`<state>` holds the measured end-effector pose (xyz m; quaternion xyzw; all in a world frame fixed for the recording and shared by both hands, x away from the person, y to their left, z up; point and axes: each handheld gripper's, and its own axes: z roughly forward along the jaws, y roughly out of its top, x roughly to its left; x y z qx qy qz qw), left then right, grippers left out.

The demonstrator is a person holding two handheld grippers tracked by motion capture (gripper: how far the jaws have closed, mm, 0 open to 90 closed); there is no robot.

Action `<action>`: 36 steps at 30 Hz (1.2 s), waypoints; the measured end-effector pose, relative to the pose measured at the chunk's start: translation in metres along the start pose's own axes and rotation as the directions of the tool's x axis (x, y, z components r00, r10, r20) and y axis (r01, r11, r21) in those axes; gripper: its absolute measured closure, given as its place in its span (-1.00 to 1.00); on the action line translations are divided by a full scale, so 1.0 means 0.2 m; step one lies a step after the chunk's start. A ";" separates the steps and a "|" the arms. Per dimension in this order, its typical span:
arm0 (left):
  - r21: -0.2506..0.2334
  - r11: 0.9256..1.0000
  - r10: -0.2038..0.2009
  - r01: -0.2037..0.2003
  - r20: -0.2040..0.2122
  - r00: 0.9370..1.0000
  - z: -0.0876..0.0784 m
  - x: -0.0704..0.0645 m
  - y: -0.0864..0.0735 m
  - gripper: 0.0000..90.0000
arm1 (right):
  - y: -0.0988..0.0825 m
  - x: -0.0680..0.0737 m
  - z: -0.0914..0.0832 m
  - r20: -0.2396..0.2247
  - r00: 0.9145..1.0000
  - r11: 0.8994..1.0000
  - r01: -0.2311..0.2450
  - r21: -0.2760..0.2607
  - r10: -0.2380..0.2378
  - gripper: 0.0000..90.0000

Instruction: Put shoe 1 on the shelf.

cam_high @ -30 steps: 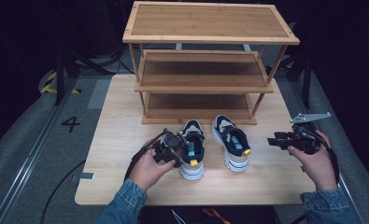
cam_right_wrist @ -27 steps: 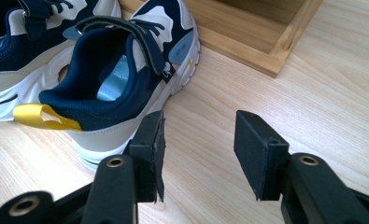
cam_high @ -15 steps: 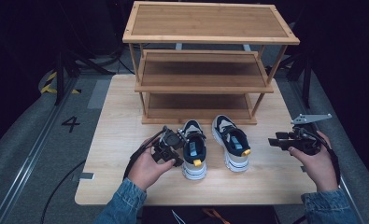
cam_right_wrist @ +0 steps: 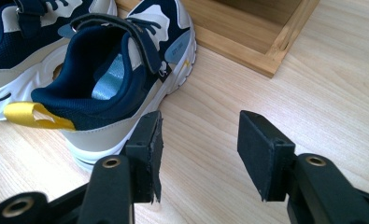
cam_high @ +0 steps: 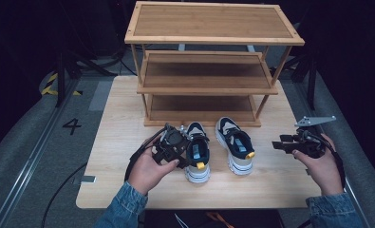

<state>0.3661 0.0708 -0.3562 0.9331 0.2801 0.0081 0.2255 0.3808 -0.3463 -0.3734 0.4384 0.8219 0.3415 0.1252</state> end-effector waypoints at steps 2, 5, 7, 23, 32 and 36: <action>-0.009 1.000 0.017 -0.017 0.008 1.000 -0.01 -0.02 0.03 0.07 | -0.01 -0.01 -0.01 0.005 1.000 1.000 -0.013 -0.001 0.013 0.13; -0.017 0.999 0.033 -0.033 0.012 0.999 -0.02 -0.04 0.05 0.03 | -0.02 -0.01 -0.02 0.011 1.000 1.000 -0.011 -0.002 0.011 0.13; -0.018 0.999 0.046 -0.046 0.023 0.999 -0.01 -0.05 0.06 0.02 | -0.04 -0.01 -0.04 0.020 0.999 1.000 -0.026 0.001 0.026 0.13; 0.058 0.993 0.102 -0.106 0.070 0.992 0.13 -0.11 0.17 -0.11 | -0.12 -0.03 -0.08 0.045 0.998 0.999 -0.053 0.009 0.053 0.12; 0.097 0.989 0.105 -0.111 0.069 0.992 0.23 -0.10 0.17 -0.15 | -0.12 -0.03 -0.06 0.046 0.998 0.999 -0.052 0.015 0.051 0.10; 0.112 0.986 0.113 -0.120 0.060 0.992 0.28 -0.11 0.17 -0.16 | -0.12 -0.03 -0.05 0.043 0.998 0.999 -0.049 0.021 0.048 0.09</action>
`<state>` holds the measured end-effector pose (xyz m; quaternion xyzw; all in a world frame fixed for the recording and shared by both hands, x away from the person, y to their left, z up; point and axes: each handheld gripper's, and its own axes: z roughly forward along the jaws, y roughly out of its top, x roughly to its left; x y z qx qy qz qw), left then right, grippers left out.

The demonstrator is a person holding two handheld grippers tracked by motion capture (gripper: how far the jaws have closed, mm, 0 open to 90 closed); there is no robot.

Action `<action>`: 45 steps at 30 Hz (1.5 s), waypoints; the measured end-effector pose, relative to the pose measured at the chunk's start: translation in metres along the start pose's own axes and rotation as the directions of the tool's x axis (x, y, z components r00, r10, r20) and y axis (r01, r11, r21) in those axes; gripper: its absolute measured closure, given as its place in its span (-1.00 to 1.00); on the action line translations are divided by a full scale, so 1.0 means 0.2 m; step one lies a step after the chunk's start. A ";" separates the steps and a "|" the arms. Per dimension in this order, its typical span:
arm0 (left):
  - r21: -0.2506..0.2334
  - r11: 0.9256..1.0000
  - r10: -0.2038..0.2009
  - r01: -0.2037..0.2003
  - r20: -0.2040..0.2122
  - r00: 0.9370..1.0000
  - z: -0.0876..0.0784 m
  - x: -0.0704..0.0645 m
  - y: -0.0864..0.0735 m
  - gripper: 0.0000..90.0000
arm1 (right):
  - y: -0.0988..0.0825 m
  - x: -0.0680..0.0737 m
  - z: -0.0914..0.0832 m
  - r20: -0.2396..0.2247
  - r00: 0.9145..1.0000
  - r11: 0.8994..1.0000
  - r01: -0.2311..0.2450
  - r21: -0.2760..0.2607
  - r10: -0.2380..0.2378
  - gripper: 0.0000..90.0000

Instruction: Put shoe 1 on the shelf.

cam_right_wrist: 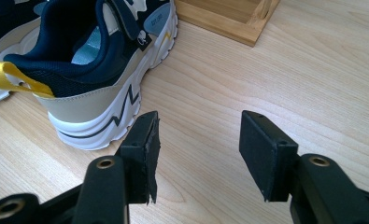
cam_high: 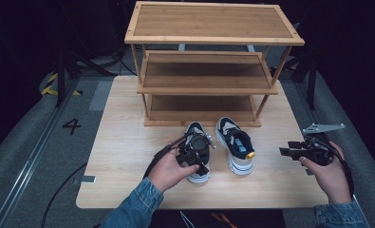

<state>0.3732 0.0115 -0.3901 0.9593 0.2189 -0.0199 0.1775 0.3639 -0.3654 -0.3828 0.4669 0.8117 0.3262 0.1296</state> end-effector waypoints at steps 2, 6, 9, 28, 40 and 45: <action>0.005 1.000 0.005 -0.006 0.006 1.000 0.02 0.00 0.00 -0.16 | 0.00 0.00 0.00 -0.001 1.000 1.000 0.000 0.000 0.000 0.09; 0.006 1.000 0.014 -0.014 0.012 1.000 0.06 0.01 0.00 -0.17 | 0.00 0.00 0.00 -0.002 1.000 1.000 0.000 -0.001 0.000 0.09; 0.012 1.000 0.012 -0.012 0.023 1.000 0.08 0.01 0.00 -0.16 | 0.00 -0.01 0.01 -0.003 1.000 1.000 -0.003 0.000 0.003 0.09; -0.005 1.000 0.004 -0.004 0.040 0.999 0.05 0.02 0.00 0.50 | 0.00 0.00 0.03 -0.008 1.000 1.000 0.003 0.009 -0.002 0.12; 0.001 0.998 0.058 -0.058 0.003 0.998 -0.03 0.01 0.03 0.48 | 0.01 0.00 0.01 0.001 1.000 1.000 0.006 0.000 -0.006 0.13; -0.010 0.998 0.066 -0.067 -0.029 0.997 -0.07 0.04 0.04 0.48 | 0.01 -0.01 0.01 0.000 1.000 1.000 0.006 -0.002 -0.006 0.14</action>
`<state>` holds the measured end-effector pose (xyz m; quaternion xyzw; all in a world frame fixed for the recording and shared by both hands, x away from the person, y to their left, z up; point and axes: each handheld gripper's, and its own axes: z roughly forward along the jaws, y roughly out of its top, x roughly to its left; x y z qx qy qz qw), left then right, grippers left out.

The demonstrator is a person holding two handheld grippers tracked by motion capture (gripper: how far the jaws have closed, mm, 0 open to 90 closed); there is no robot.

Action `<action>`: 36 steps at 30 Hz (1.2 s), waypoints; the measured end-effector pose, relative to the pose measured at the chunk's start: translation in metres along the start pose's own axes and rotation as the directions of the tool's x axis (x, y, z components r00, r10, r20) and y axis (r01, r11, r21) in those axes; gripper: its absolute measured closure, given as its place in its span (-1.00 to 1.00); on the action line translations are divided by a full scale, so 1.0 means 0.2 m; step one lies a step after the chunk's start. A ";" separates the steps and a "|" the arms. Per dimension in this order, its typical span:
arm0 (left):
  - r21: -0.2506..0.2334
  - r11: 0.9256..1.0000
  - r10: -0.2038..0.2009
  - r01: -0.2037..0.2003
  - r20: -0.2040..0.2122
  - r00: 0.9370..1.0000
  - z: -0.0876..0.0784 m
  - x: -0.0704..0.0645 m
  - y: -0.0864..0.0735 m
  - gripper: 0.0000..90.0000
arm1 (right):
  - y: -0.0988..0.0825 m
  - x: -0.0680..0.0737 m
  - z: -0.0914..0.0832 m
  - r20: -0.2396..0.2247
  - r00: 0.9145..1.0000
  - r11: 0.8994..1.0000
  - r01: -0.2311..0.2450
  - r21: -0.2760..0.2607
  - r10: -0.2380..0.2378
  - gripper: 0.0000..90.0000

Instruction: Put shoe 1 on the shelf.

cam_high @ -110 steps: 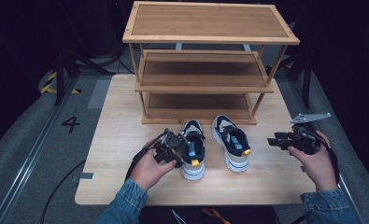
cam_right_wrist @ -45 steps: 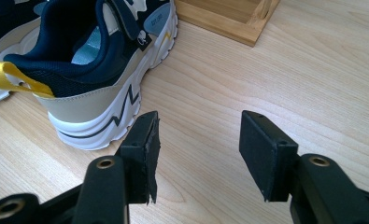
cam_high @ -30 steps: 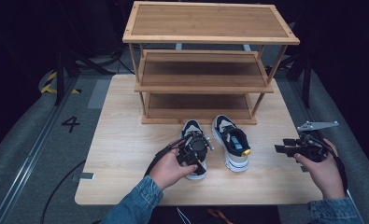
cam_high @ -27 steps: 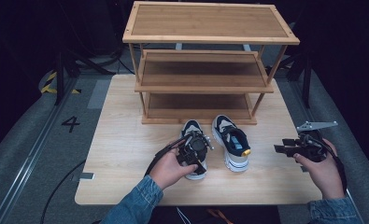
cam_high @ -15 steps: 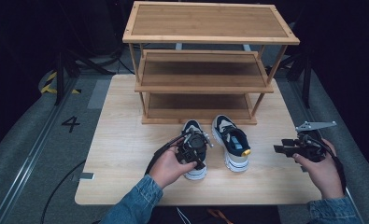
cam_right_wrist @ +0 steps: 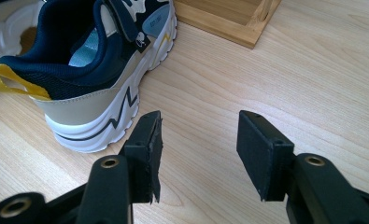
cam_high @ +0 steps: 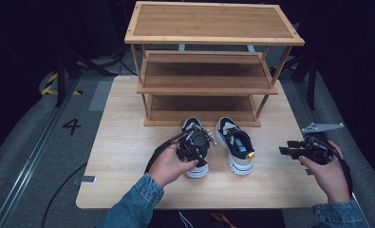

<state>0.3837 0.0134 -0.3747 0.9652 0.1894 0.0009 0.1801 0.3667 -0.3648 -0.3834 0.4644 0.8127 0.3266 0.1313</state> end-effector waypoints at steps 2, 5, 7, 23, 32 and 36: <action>-0.001 1.000 0.003 -0.003 -0.013 1.000 -0.02 0.02 0.01 0.48 | 0.00 0.00 0.00 0.000 1.000 1.000 0.000 0.003 0.000 0.14; 0.005 1.000 0.009 -0.009 -0.020 1.000 -0.04 0.05 0.03 0.48 | 0.00 0.00 0.00 0.002 1.000 1.000 0.000 0.003 0.000 0.14; 0.005 1.000 0.014 -0.014 -0.027 1.000 -0.06 0.08 0.05 0.48 | 0.00 -0.01 0.00 0.002 1.000 1.000 -0.002 0.001 0.002 0.14; 0.011 0.995 0.100 -0.099 -0.087 0.991 -0.04 0.36 0.18 0.45 | -0.02 -0.01 -0.01 0.006 1.000 1.000 -0.009 -0.005 0.009 0.14; -0.005 0.996 0.089 -0.090 -0.113 0.990 0.02 0.55 0.26 0.43 | -0.04 -0.03 -0.03 0.011 1.000 1.000 -0.023 -0.005 0.023 0.14; -0.004 0.997 0.081 -0.082 -0.117 0.990 0.05 0.59 0.27 0.43 | -0.04 -0.03 -0.02 0.008 1.000 1.000 -0.021 -0.006 0.021 0.14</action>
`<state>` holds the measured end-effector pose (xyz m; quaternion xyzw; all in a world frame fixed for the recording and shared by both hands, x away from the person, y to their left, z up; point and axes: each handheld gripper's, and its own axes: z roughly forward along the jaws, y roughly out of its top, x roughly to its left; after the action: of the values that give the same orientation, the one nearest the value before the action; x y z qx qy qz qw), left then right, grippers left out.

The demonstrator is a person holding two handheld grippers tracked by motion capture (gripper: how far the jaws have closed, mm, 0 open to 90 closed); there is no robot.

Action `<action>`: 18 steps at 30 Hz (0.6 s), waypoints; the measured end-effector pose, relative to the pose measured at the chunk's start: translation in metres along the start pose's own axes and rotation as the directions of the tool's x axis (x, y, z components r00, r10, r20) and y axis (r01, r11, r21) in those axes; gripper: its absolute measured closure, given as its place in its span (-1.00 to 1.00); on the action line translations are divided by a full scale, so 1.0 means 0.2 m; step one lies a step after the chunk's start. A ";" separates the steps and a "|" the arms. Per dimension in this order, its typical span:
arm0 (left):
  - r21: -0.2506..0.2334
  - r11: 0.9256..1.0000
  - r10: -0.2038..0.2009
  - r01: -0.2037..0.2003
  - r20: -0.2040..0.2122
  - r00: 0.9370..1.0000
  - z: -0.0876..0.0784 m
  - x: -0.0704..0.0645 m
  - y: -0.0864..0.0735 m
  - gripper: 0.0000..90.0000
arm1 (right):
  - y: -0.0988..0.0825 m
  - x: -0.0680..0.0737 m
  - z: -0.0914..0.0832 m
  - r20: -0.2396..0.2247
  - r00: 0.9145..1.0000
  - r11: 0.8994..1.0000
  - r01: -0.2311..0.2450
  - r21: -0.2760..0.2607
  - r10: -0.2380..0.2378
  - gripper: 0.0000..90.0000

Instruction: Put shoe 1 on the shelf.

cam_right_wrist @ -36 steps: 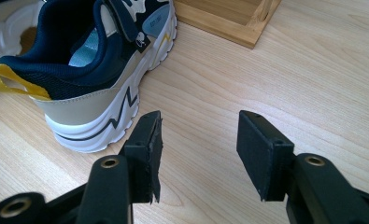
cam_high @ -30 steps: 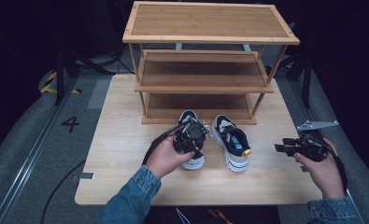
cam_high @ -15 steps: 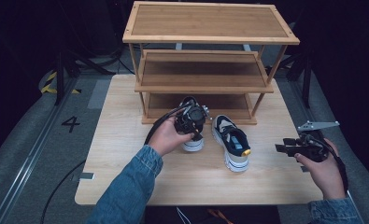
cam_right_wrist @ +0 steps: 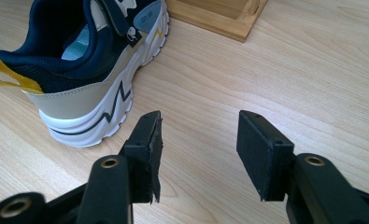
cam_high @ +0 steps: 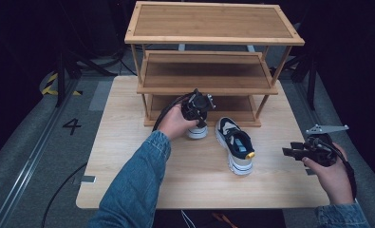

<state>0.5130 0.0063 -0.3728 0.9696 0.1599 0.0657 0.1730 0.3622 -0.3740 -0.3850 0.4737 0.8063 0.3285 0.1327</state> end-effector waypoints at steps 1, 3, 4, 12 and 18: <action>-0.001 1.000 0.007 -0.007 -0.002 1.000 0.01 0.01 0.00 0.43 | 0.00 0.00 0.00 0.000 1.000 1.000 0.000 0.001 0.000 0.14; 0.003 1.000 -0.001 0.001 -0.013 1.000 0.04 0.02 -0.01 0.43 | 0.00 0.00 0.00 -0.002 1.000 1.000 0.003 0.002 -0.003 0.14; 0.003 1.000 0.005 -0.004 -0.015 1.000 0.05 0.03 -0.01 0.43 | 0.00 0.00 0.01 -0.002 1.000 1.000 0.004 0.001 -0.004 0.14; -0.001 1.000 0.008 -0.008 -0.012 1.000 0.08 0.04 -0.01 0.43 | 0.01 0.02 0.01 -0.005 1.000 1.000 0.013 0.002 -0.013 0.14; 0.001 1.000 0.019 -0.019 -0.084 0.996 0.08 0.02 -0.01 0.17 | 0.01 0.03 0.01 -0.006 1.000 1.000 0.016 0.001 -0.016 0.14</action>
<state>0.5194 0.0047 -0.3884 0.9675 0.1579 0.1081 0.1654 0.3623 -0.3681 -0.3839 0.4663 0.8107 0.3283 0.1324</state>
